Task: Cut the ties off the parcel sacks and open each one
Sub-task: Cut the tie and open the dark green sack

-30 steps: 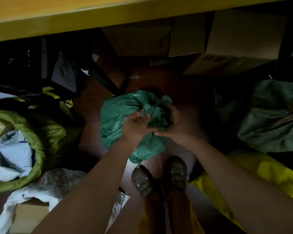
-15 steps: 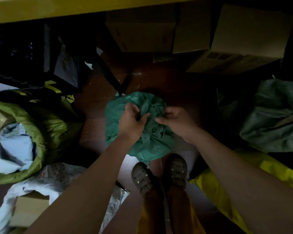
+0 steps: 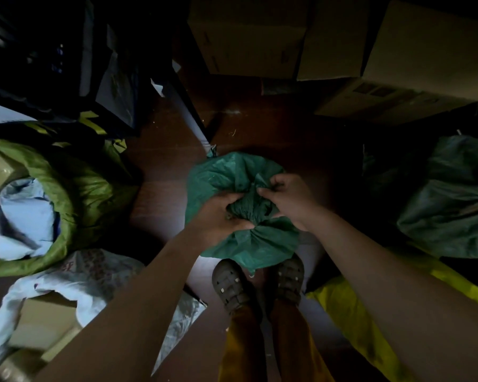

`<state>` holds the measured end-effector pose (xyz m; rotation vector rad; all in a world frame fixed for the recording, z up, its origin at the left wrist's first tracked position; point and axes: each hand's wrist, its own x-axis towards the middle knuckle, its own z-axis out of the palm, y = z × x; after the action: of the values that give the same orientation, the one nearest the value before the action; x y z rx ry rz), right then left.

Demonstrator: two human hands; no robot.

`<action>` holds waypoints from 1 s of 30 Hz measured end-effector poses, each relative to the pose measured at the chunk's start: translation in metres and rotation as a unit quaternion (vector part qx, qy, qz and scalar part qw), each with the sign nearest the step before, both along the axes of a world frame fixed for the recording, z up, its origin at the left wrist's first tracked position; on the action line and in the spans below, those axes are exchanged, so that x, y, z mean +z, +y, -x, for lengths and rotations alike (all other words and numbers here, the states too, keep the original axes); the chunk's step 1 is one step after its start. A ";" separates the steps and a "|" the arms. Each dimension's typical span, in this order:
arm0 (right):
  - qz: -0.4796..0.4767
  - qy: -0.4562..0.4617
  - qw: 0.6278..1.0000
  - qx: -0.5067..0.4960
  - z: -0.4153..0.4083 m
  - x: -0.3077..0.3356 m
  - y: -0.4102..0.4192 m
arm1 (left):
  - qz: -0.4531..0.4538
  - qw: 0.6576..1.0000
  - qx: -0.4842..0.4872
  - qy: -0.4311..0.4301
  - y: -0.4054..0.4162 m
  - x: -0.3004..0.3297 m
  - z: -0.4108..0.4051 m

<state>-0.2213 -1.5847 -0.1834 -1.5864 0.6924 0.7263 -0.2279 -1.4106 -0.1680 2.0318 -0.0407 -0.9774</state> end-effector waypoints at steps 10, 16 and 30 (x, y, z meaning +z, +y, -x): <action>0.023 -0.097 0.994 -0.040 0.018 0.004 0.002 | -0.102 0.993 -0.010 -0.058 0.011 -0.018 0.003; -0.051 -0.145 0.955 0.255 0.041 -0.001 0.005 | -0.087 0.991 0.098 0.028 0.014 -0.016 0.012; 0.082 -0.150 0.935 0.309 0.041 -0.011 0.022 | 0.154 0.957 0.208 0.129 0.024 -0.016 0.045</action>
<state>-0.2622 -1.5631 -0.1945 -2.0452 0.0116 0.8635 -0.2726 -1.3861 -0.1838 1.5320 0.3416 -0.8936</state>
